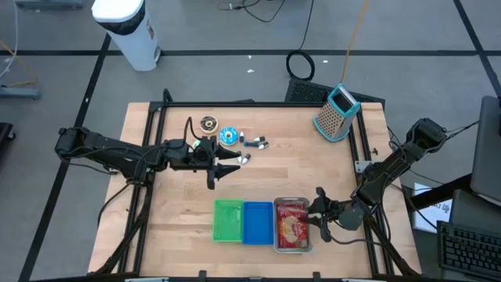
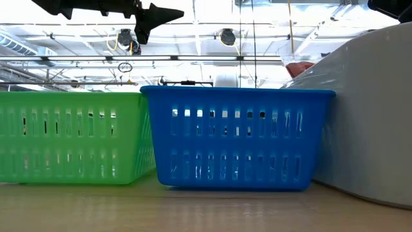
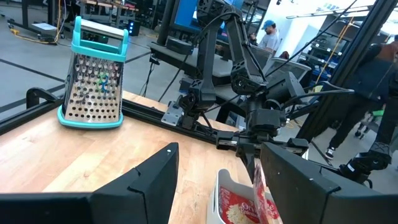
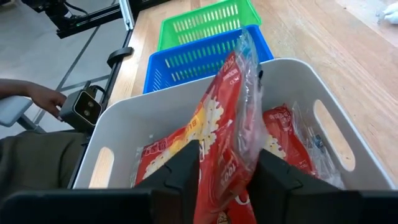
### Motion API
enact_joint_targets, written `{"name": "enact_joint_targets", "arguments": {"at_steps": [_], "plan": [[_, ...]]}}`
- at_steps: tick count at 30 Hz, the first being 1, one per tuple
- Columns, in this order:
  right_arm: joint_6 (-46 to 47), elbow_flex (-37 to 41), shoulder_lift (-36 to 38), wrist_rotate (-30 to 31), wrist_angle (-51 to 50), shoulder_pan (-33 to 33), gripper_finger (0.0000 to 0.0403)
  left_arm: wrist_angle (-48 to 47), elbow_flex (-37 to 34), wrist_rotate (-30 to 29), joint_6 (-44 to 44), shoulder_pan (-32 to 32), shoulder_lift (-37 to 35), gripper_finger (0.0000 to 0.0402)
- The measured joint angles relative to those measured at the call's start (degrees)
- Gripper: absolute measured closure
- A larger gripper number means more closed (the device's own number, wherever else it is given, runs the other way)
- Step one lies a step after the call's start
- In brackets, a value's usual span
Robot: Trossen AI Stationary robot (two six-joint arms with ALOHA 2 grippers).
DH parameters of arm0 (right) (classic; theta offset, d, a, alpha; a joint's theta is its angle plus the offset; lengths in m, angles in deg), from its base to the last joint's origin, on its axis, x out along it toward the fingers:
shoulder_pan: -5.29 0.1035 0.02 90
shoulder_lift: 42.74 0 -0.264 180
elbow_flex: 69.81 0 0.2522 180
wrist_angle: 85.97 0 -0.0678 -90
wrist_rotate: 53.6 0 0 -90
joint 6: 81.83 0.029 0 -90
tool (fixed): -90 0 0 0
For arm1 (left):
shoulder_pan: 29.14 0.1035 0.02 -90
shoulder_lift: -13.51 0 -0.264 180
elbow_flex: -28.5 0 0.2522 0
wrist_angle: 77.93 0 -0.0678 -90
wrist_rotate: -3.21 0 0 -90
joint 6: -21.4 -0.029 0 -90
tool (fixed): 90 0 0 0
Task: Pick & Place Food Item
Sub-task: Put the red popcorn bag into the white bin
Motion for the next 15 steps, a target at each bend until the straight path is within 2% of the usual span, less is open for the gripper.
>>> {"name": "enact_joint_targets", "arguments": {"at_steps": [15], "plan": [[0.0, 0.0, 0.0, 0.1, 0.5, 0.0, 0.0238, 0.0, 0.0, 0.0, 0.0, 0.0, 0.0, 0.0172]]}}
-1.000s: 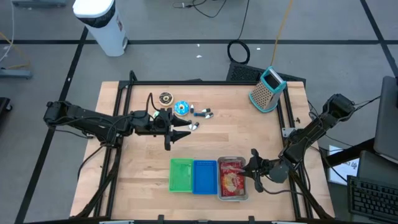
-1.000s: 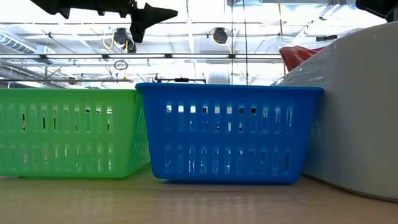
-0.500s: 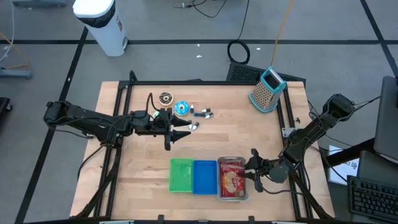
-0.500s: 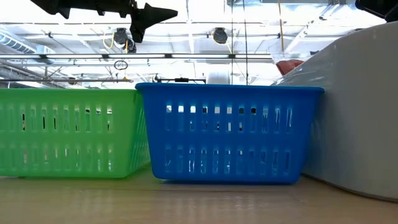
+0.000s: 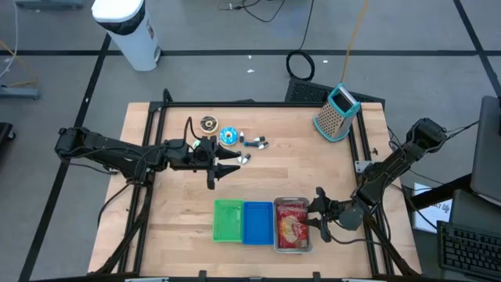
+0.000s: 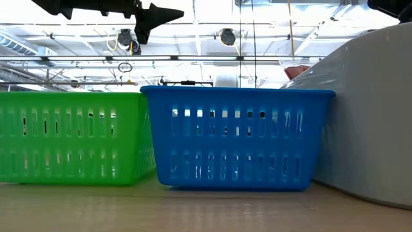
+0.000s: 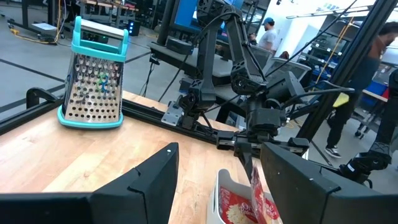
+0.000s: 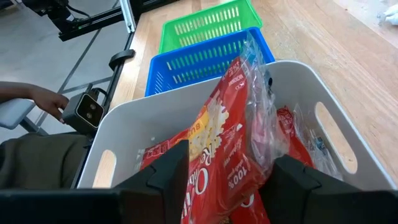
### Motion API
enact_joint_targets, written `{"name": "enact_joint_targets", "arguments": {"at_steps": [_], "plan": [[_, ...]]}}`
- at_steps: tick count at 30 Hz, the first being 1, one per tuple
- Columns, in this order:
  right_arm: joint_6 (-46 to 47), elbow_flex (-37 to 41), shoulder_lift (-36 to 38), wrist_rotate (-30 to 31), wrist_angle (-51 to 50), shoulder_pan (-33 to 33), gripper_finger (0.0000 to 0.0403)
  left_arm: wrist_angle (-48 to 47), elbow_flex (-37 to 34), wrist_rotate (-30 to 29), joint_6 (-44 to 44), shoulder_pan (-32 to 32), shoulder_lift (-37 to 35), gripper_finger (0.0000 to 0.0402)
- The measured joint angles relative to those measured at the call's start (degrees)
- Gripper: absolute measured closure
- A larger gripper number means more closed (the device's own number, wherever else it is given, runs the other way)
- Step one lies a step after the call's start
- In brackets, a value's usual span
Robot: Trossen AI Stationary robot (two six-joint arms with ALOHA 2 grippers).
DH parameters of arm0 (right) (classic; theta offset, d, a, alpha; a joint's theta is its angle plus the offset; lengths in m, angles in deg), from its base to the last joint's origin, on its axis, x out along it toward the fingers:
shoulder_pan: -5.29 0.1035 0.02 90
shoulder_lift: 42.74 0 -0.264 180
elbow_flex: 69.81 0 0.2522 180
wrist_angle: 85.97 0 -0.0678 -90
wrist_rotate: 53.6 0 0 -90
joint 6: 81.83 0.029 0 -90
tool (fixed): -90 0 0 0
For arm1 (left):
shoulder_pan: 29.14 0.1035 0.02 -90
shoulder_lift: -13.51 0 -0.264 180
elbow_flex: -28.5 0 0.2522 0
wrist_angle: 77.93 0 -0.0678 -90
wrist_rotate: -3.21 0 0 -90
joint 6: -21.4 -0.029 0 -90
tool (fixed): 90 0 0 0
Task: Pick & Place Food Item
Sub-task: Put the red popcorn bag into the white bin
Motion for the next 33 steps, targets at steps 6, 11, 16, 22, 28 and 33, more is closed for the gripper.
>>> {"name": "enact_joint_targets", "arguments": {"at_steps": [6, 11, 16, 22, 28, 33], "plan": [[0.0, 0.0, 0.0, 0.0, 0.0, 0.0, 0.0225, 0.0, 0.0, 0.0, 0.0, 0.0, 0.0, 0.0172], [-1.3, 0.0, 0.0, 0.0, 0.0, 0.0, 0.0223, 0.0, 0.0, 0.0, 0.0, 0.0, 0.0, 0.0172], [-2.1, 0.0, 0.0, 1.4, 0.0, 0.0, 0.0222, 0.0, 0.0, 0.0, 0.0, 0.0, 0.0, 0.0172], [-3.9, 0.0, 0.9, 1.7, -0.1, 0.0, 0.0222, 0.0, 0.0, 0.0, 0.0, 0.0, 0.0, 0.0172], [-4.6, 0.0, 1.8, 2.6, -0.1, 0.0, 0.0222, 0.0, 0.0, 0.0, 0.0, 0.0, 0.0, 0.0172], [-5.8, 0.0, 2.4, 3.0, -0.1, 0.0, 0.0222, 0.0, 0.0, 0.0, 0.0, 0.0, 0.0, 0.0172]]}}
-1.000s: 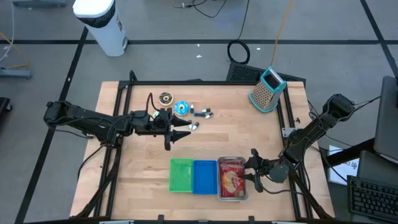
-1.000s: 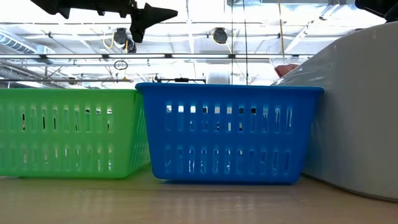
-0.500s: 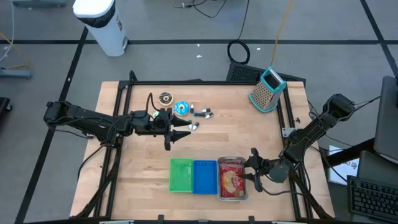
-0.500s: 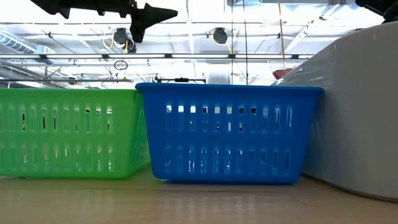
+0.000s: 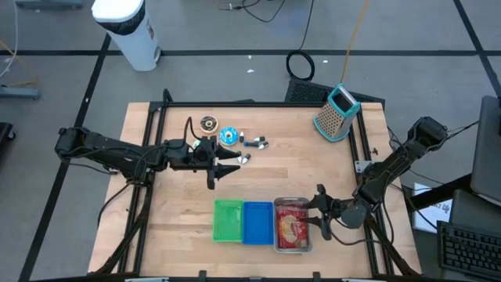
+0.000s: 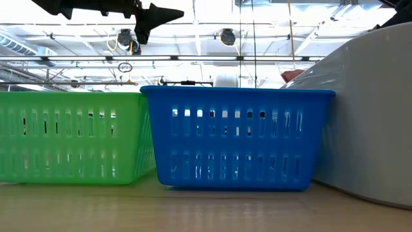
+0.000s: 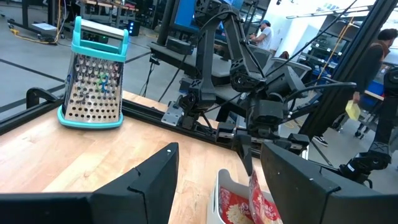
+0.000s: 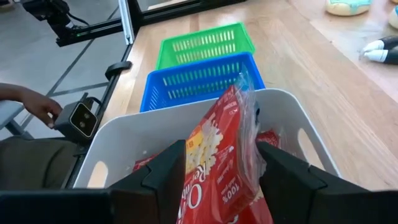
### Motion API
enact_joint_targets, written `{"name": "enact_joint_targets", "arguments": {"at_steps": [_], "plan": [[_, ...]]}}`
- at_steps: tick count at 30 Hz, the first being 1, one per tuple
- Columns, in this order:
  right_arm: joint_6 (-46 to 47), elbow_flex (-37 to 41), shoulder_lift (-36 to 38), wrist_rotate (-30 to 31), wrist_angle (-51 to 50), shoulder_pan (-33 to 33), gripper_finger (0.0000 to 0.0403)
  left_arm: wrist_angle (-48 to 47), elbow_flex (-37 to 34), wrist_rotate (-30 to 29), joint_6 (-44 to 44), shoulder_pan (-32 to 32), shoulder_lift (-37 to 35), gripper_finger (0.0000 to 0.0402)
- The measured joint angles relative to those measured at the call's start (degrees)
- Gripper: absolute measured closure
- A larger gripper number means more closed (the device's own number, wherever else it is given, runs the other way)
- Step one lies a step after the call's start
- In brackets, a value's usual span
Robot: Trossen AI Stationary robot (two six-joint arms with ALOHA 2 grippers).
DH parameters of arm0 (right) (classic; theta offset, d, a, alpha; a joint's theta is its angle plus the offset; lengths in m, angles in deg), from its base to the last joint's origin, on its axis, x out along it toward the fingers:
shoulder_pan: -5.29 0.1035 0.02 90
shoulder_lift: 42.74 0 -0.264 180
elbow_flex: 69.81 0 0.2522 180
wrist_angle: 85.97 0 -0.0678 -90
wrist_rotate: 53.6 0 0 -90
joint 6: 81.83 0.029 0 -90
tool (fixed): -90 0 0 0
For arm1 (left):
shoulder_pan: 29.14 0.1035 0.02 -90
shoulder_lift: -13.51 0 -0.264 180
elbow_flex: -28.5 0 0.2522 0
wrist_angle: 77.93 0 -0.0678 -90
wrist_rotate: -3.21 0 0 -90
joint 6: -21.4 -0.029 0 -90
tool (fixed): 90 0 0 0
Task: Pick & Place Food Item
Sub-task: Put the red popcorn bag into the white bin
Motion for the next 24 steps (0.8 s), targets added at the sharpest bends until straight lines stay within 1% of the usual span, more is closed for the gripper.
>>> {"name": "enact_joint_targets", "arguments": {"at_steps": [24], "plan": [[-1.6, 0.0, 0.5, 0.0, 0.0, 0.0, 0.0222, 0.0, 0.0, 0.0, 0.0, 0.0, 0.0, 0.0172]]}}
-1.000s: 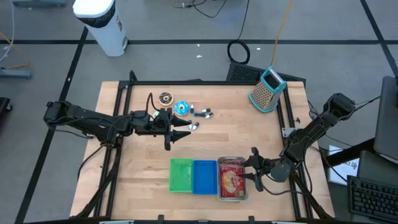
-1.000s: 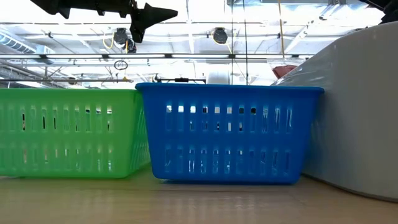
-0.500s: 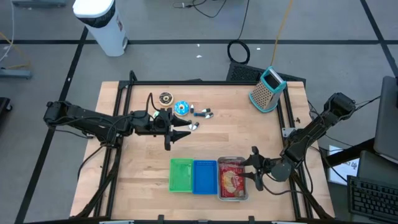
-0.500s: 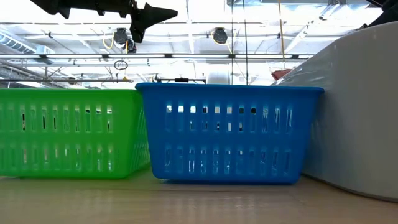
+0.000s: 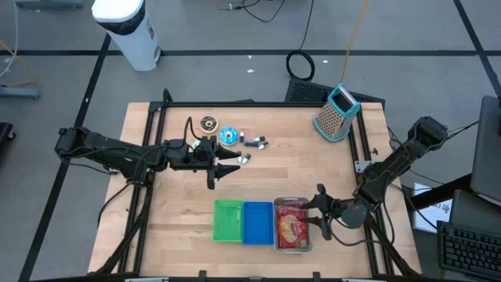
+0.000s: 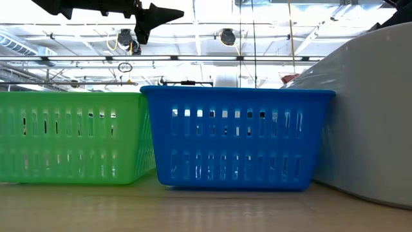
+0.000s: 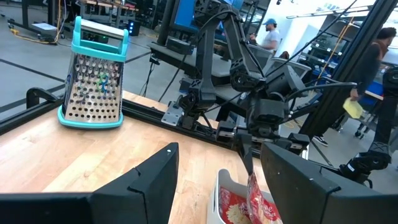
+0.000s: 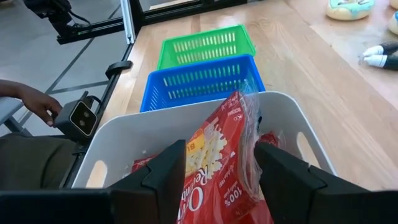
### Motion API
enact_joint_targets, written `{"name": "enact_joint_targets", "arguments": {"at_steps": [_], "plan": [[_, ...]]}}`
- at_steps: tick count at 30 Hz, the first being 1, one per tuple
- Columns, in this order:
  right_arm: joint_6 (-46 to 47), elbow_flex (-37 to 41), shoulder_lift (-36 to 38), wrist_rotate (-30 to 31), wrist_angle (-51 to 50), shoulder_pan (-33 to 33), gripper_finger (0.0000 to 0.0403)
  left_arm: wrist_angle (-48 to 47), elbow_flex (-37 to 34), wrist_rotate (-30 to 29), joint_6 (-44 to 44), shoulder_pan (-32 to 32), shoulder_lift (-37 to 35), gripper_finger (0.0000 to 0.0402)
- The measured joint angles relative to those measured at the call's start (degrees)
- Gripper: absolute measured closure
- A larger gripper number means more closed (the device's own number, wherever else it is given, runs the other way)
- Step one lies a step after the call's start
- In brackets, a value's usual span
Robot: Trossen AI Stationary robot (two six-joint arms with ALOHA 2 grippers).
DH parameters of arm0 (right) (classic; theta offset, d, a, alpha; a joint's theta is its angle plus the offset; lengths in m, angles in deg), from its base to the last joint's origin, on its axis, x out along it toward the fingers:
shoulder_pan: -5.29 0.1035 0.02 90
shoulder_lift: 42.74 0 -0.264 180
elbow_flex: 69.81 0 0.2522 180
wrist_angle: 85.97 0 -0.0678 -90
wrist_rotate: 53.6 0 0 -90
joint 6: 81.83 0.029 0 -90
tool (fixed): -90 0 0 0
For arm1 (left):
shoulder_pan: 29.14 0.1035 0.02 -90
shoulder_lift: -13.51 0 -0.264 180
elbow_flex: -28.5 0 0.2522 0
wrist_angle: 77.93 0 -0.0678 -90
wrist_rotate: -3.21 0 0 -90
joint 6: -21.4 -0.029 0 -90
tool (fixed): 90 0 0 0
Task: Pick & Place Food Item
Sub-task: Put the red popcorn bag into the white bin, then put the light blue doughnut into the blue bin
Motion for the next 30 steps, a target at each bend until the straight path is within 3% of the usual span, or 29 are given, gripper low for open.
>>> {"name": "enact_joint_targets", "arguments": {"at_steps": [30], "plan": [[-1.5, 0.0, 2.6, 0.2, -0.4, 0.0, 0.0222, 0.0, 0.0, 0.0, 0.0, 0.0, 0.0, 0.0172]]}}
